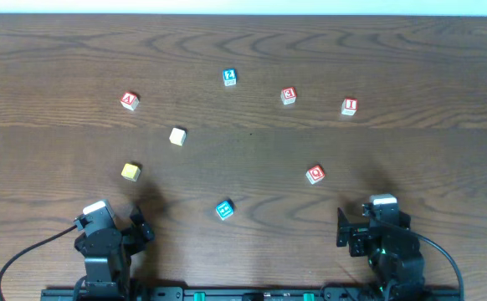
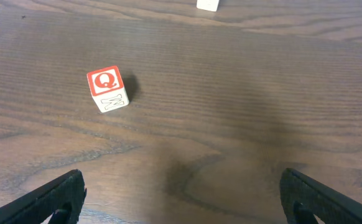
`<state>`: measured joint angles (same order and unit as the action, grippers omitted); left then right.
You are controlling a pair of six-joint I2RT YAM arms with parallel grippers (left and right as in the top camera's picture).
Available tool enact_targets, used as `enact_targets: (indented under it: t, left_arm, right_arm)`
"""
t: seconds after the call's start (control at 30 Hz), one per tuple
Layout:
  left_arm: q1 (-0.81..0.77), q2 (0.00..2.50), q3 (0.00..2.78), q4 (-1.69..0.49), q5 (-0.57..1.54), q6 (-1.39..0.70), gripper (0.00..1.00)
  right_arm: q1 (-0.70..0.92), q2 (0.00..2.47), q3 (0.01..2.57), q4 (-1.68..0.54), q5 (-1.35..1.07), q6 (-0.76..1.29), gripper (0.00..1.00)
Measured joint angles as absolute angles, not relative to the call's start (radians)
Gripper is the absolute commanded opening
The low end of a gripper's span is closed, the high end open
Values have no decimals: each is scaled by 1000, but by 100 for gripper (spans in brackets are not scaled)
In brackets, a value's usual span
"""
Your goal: Spell out Ai2
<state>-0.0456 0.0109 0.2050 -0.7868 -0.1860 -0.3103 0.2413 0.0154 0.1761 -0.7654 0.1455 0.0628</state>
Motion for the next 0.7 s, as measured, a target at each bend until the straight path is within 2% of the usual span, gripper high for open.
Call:
enact_targets:
  t: [0.23, 0.5, 0.7]
  left_arm:
    - [-46, 11, 205, -787, -186, -310, 95]
    - [-46, 11, 204, -786, -186, -310, 95]
    - [-46, 11, 204, -786, -186, -310, 95]
  right_arm:
    - [241, 15, 172, -638, 128, 63, 99]
    - [241, 12, 169, -210, 92, 59, 99]
    - [240, 12, 168, -197, 85, 59, 99]
